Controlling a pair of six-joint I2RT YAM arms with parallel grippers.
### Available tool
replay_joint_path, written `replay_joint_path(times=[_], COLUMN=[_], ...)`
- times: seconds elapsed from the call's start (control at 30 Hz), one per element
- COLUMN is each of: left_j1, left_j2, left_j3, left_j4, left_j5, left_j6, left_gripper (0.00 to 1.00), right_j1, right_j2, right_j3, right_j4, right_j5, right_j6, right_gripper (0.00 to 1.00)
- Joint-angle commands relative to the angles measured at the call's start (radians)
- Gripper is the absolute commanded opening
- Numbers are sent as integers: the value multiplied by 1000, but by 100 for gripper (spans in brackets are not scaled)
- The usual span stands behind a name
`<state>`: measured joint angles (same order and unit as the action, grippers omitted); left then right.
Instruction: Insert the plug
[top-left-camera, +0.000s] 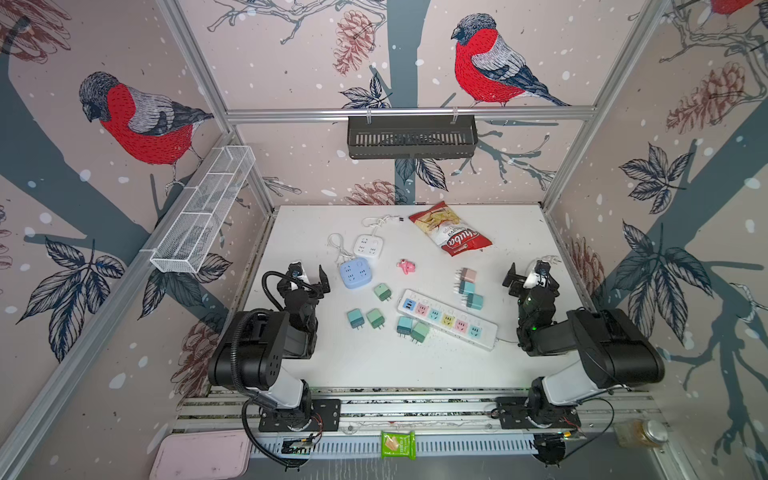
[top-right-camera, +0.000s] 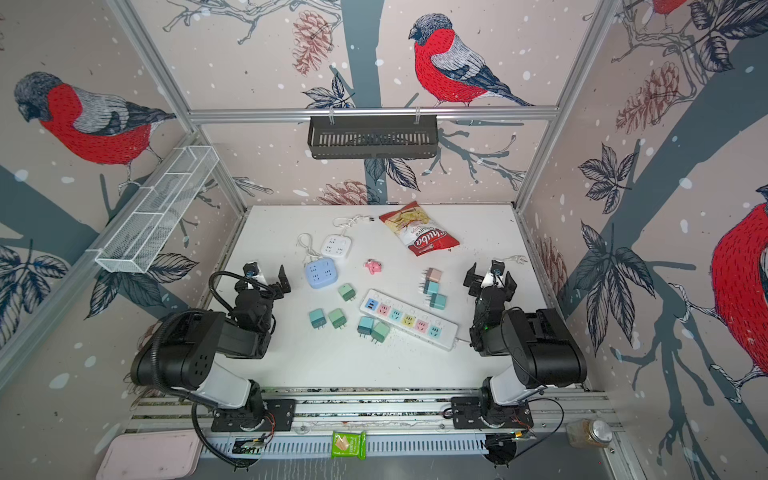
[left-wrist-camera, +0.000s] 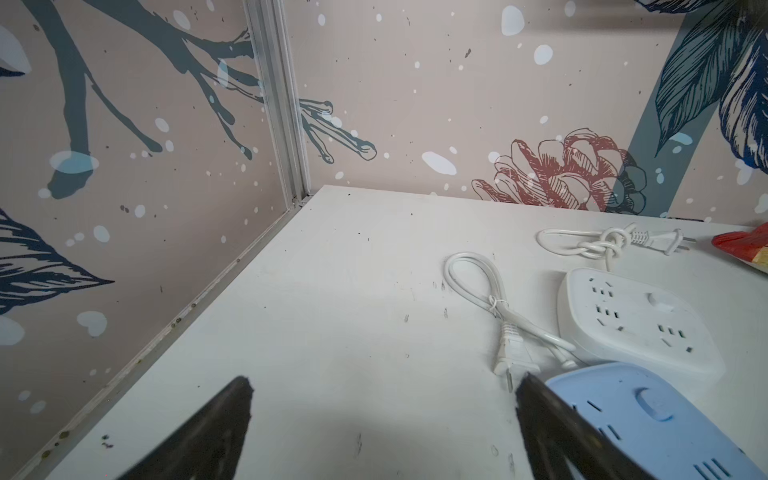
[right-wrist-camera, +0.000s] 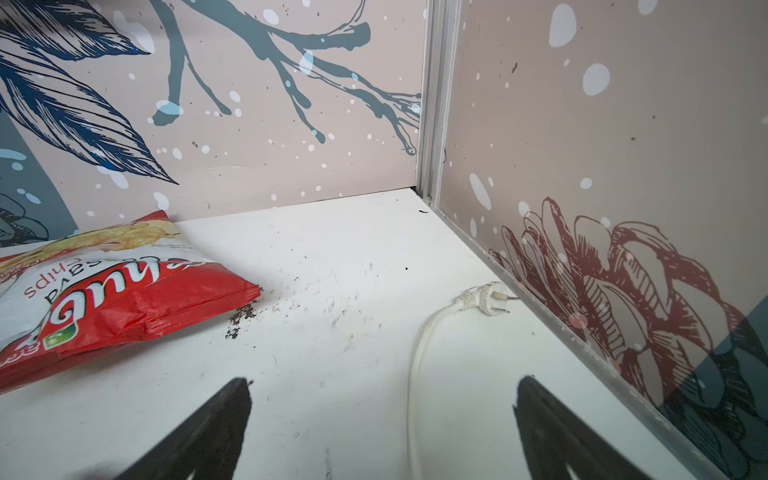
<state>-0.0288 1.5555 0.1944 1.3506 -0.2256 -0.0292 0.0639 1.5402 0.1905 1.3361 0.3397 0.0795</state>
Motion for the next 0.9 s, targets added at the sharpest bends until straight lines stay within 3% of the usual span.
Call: replay_joint_path(times=[0.0, 0.87], left_j1=[1, -20], left_j2=[2, 3], left_j3=[5, 20], left_j4=[19, -2], left_j5=[-16, -37], left_j6=[-12, 11], left_gripper=[99, 98], right_j1=[1, 2], right_j2=[1, -1], right_j3=[1, -3], right_j4=[15, 24], right_j5=[-4, -1], right_j6=[6, 6], right_gripper=[100, 100])
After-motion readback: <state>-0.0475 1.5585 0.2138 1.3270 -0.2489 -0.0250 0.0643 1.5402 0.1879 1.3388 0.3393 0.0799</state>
